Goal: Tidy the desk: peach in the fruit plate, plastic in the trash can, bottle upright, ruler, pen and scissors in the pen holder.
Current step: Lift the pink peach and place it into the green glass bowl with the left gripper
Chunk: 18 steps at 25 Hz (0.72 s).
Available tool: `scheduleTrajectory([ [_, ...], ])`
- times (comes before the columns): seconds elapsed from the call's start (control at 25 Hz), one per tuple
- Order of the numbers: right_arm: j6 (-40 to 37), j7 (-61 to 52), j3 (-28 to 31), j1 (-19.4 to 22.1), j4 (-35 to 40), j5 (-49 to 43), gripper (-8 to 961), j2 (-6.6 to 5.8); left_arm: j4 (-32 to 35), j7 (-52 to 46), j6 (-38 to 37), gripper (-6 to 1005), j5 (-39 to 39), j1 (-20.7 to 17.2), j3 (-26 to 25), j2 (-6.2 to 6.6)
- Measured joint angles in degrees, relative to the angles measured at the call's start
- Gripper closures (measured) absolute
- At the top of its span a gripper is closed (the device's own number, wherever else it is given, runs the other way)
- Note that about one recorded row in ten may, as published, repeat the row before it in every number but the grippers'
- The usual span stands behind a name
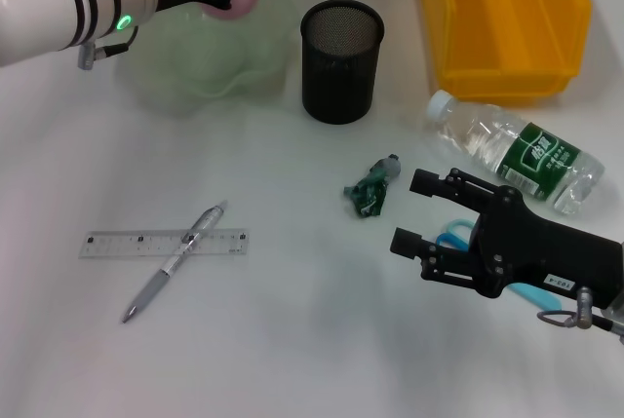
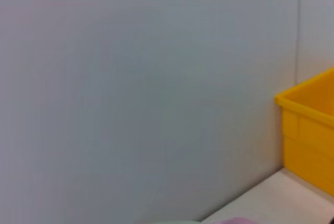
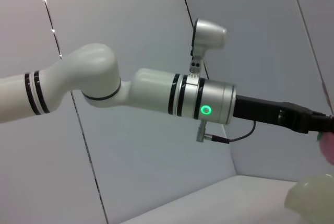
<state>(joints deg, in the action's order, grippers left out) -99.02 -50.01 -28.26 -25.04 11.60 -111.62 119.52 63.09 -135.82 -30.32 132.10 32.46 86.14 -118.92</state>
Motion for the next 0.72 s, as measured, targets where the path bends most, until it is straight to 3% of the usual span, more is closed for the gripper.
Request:
scheduleTrajectory([
  [0.24,0.06,0.00,0.50,0.11,-0.49,0.00,130,-0.10,-4.37,-0.24,4.92,901,-2.30,0.70,-0.19,0.00],
  [0.68,0.05,0.00,0.49,-0.01,-0.53,0.00,130,-0.17,-5.29,-0.26,5.14,869,-5.39,0.61,-0.39,0.15],
  [0.72,0.05,-0.01,0.49,-0.01,-0.53,0.00,130,-0.17,-5.29,-0.26,5.14,832,-5.39,0.61,-0.39,0.15],
])
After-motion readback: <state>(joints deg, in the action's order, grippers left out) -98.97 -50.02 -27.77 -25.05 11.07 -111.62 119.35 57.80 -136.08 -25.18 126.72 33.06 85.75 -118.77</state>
